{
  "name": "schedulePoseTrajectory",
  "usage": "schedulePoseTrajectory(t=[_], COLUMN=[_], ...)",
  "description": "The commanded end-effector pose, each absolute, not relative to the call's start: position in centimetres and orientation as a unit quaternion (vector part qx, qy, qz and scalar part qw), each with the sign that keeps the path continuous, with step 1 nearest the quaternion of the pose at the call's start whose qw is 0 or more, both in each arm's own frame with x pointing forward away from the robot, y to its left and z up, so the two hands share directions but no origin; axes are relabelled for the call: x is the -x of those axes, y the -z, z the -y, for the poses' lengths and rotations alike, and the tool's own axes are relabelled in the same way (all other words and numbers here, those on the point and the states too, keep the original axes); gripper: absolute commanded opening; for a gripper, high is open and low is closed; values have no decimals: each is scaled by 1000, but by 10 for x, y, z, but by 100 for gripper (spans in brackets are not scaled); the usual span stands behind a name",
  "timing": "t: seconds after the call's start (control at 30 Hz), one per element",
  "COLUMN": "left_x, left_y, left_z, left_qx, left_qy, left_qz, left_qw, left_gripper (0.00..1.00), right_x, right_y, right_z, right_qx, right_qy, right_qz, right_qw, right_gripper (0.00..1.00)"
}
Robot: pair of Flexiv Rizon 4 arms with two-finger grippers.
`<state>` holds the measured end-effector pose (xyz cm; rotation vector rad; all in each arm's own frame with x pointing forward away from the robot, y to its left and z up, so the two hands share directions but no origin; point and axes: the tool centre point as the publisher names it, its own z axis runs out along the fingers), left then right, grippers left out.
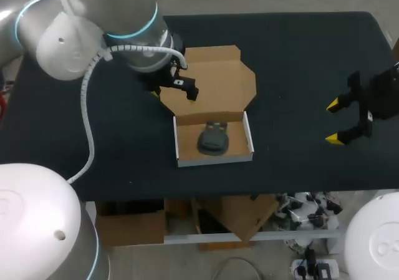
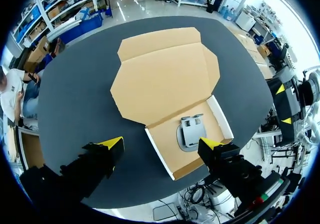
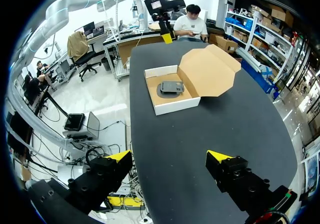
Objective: Assemble the packaging by folding the flat box into shape, placing the metal phone stand inside, and closing the box properly
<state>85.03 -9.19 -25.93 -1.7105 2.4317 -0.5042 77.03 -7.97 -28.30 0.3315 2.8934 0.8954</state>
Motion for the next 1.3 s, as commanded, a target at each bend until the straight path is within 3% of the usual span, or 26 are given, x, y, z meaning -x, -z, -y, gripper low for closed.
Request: schedulePoseTrajectory(t=[0.03,0.6,1.3], left_x=[-857,-892,-906], left_y=[256,269,273], left_z=[73,47,42], left_qx=[537,424,390], left_qy=[221,294,329], left_qz=[-815,-855,-859], left_qw=[-1,-54,-34], left_gripper=[100,100,100], right_x=[-770,-770,-770], right_y=[283,283,283], right_z=[80,80,80], right_qx=[-108,-108,-108], right_qy=[-294,-294,-294], right_qz=[-948,-948,-948], right_qw=[48,48,48], right_gripper=[100,100,100])
